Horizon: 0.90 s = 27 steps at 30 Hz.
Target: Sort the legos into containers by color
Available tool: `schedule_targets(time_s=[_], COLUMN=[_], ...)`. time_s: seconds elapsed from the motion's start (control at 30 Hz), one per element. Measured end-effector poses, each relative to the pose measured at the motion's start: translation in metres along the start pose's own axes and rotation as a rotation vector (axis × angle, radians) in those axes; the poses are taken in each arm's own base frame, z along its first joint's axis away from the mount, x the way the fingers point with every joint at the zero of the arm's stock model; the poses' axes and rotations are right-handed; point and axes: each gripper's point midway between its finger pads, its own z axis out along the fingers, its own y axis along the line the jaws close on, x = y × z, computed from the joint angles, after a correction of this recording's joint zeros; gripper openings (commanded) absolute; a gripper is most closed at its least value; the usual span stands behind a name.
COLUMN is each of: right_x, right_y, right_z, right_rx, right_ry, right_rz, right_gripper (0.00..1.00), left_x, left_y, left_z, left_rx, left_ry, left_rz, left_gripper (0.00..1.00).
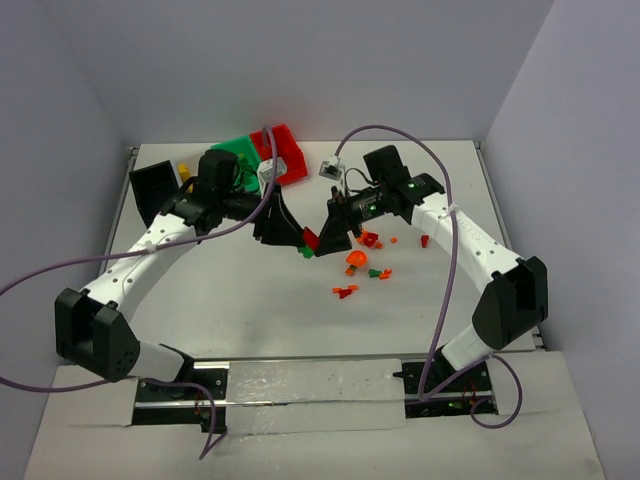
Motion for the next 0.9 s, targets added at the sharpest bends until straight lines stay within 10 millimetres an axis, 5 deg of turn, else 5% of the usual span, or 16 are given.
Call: schedule_targets(time_s=[0.4, 0.47, 0.57, 0.7, 0.9], right_x=[-0.004, -0.004, -0.004, -0.007, -0.014], right_y=[0.016, 0.018, 0.018, 0.017, 0.018], right_z=[0.001, 0.001, 0.001, 0.002, 0.001], right_rx=[-0.086, -0.093, -0.094, -0.086, -0.073], right_ry=[-0.012, -0.015, -0.015, -0.022, -0.046], right_rz=[0.007, -0.006, -0.010, -0.009, -0.025], right_gripper=[0.38, 0.24, 0.03, 0.00, 0.00], left_x=[0.004, 0.004, 0.005, 0.009, 0.017], left_y=[0.004, 0.004, 0.004, 0.004, 0.002], left_z=[0.006, 0.006, 0.006, 0.007, 0.010], left_rx=[-0.025, -0.028, -0.028, -0.028, -0.018], left_ry=[0.011, 0.012, 0.013, 0.026, 0.043], left_rz=[0.018, 0.012, 0.012, 0.008, -0.008], left_gripper=[0.01, 0.12, 0.52, 0.64, 0.62])
